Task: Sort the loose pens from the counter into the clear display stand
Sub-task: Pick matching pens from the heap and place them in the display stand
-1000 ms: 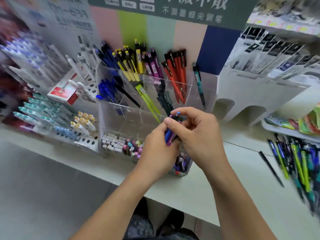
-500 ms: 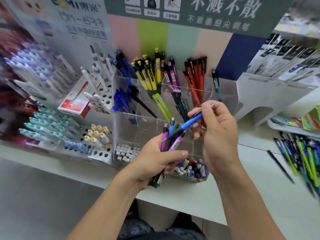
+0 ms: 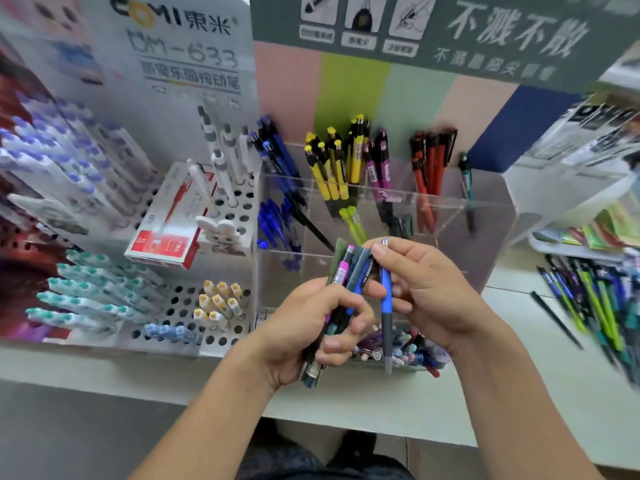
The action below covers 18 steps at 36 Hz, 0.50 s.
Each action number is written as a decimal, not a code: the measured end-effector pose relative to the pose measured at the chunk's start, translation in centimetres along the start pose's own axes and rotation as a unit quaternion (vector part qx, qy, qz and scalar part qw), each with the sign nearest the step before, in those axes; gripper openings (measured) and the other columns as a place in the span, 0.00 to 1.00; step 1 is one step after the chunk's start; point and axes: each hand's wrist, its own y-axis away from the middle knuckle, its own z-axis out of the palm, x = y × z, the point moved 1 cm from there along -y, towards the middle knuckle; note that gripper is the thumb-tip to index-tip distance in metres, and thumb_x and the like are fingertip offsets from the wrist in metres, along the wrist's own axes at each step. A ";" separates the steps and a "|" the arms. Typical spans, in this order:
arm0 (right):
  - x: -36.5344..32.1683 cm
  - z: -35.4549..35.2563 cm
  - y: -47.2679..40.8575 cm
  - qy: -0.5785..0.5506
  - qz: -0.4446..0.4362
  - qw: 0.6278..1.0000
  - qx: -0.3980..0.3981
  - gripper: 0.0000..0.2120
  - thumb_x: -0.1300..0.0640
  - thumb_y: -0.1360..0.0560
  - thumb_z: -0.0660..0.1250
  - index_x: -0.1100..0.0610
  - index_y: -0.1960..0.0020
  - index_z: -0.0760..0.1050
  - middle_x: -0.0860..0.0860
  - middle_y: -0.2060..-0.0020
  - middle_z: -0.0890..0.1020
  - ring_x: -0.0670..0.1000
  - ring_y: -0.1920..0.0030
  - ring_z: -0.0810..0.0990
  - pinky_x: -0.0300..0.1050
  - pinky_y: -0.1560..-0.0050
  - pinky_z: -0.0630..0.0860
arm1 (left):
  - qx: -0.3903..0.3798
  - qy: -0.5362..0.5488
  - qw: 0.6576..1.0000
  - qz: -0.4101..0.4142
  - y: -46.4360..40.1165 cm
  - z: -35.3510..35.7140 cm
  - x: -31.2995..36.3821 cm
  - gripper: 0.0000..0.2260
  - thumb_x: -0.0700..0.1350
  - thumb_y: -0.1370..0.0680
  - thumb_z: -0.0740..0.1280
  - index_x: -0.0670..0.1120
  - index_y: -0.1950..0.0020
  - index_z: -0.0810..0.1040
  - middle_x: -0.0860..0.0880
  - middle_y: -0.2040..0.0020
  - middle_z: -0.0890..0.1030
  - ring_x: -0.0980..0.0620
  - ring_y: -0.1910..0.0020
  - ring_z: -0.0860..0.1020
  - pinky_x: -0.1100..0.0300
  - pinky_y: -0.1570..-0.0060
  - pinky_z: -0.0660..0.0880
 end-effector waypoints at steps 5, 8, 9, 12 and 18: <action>-0.9 -0.7 0.1 0.044 -0.088 0.989 0.113 0.09 0.60 0.17 0.61 0.61 0.53 0.77 0.53 0.72 0.75 0.48 0.77 0.66 0.36 0.77 0.64 | 0.095 -0.050 0.993 0.046 -0.5 0.6 -0.3 0.08 0.40 0.17 0.59 0.39 0.45 0.76 0.43 0.66 0.76 0.53 0.80 0.68 0.67 0.83 0.62; -2.0 -1.0 0.0 0.052 -0.153 0.973 0.164 0.09 0.60 0.16 0.60 0.62 0.52 0.76 0.55 0.69 0.74 0.46 0.76 0.67 0.36 0.77 0.67 | 0.140 -0.117 0.980 0.083 -0.7 0.7 0.3 0.05 0.42 0.17 0.62 0.42 0.44 0.75 0.45 0.61 0.79 0.51 0.79 0.70 0.65 0.83 0.64; -2.4 -1.0 -0.1 0.061 -0.169 0.968 0.177 0.10 0.60 0.16 0.60 0.62 0.52 0.76 0.56 0.68 0.76 0.45 0.76 0.68 0.36 0.77 0.68 | 0.150 -0.142 0.974 0.095 -0.7 0.6 0.5 0.04 0.43 0.17 0.63 0.43 0.46 0.75 0.47 0.61 0.80 0.51 0.78 0.70 0.65 0.83 0.64; -3.3 -0.6 -0.6 0.076 -0.196 0.960 0.183 0.08 0.59 0.15 0.61 0.58 0.52 0.75 0.58 0.63 0.80 0.46 0.77 0.70 0.38 0.76 0.70 | 0.178 -0.173 0.961 0.120 -0.6 0.7 1.0 0.02 0.43 0.17 0.64 0.45 0.49 0.75 0.52 0.65 0.78 0.55 0.78 0.66 0.65 0.82 0.61; -4.4 1.1 -1.5 0.098 -0.196 0.971 0.092 0.04 0.64 0.17 0.63 0.58 0.50 0.74 0.54 0.65 0.82 0.49 0.75 0.71 0.39 0.77 0.70 | 0.211 -0.073 0.968 0.116 -0.1 0.4 1.0 0.05 0.46 0.18 0.65 0.46 0.45 0.76 0.44 0.55 0.76 0.57 0.78 0.64 0.67 0.82 0.59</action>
